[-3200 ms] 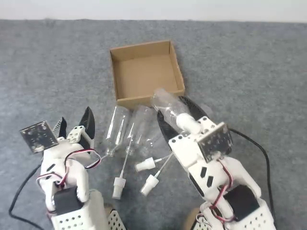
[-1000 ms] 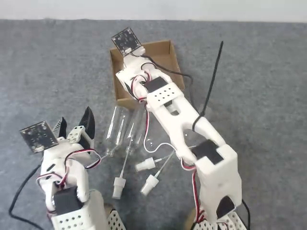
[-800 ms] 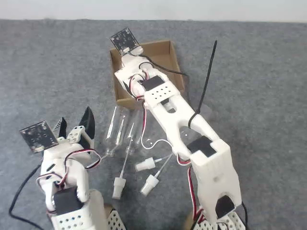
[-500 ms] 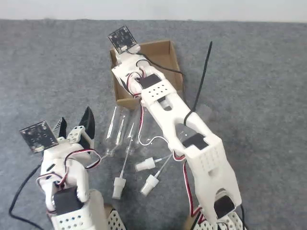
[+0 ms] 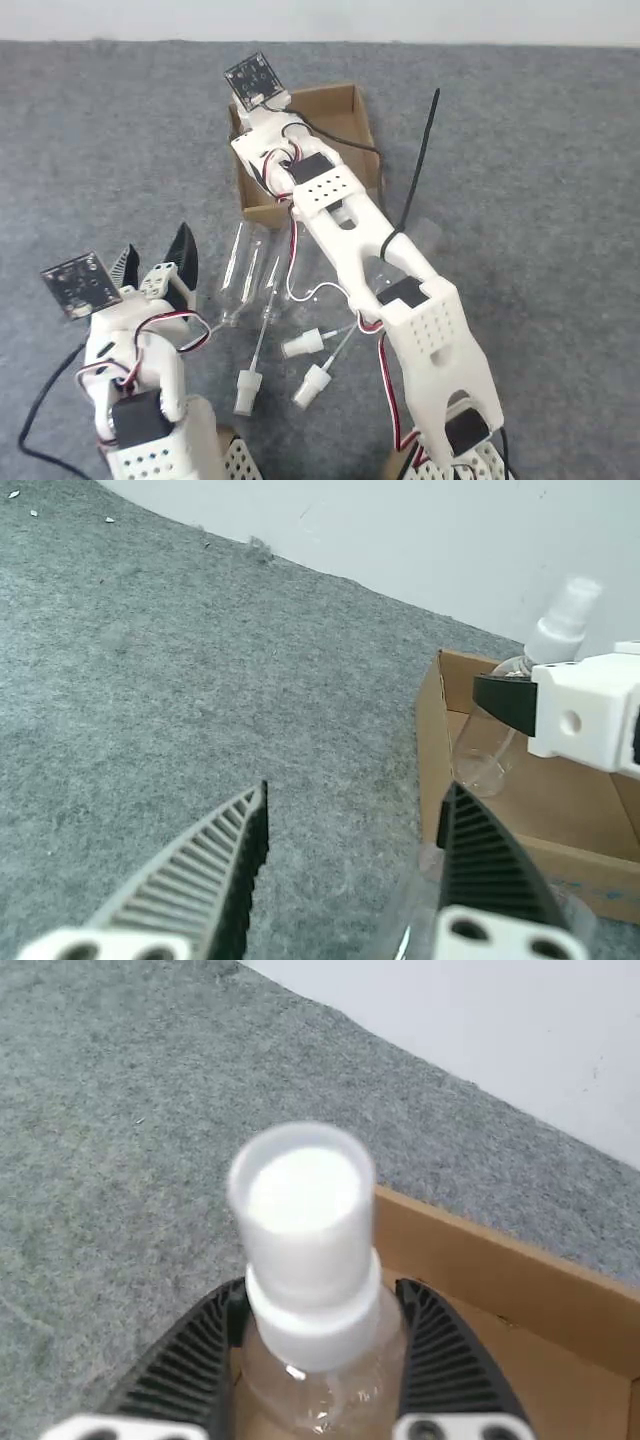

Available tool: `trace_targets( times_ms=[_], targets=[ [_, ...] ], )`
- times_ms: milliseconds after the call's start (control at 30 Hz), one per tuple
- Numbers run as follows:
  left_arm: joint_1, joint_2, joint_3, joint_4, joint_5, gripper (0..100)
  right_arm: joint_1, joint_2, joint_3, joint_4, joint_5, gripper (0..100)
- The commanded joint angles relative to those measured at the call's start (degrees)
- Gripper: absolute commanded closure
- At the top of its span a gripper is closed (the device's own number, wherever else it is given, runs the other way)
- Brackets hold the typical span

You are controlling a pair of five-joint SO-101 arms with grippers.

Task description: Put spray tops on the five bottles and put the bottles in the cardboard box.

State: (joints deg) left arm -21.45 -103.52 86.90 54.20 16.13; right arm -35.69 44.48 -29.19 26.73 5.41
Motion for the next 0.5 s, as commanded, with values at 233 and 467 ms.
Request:
trace_targets(
  times_ms=[233,467],
  targets=[
    [-0.26,-0.97,-0.57,-0.35,0.7,74,1.98,1.01,-0.62,-11.12,0.62,92.9],
    [-0.26,-0.97,-0.57,-0.35,0.7,74,2.07,5.14,-0.88,-20.53,0.7,92.9]
  ],
)
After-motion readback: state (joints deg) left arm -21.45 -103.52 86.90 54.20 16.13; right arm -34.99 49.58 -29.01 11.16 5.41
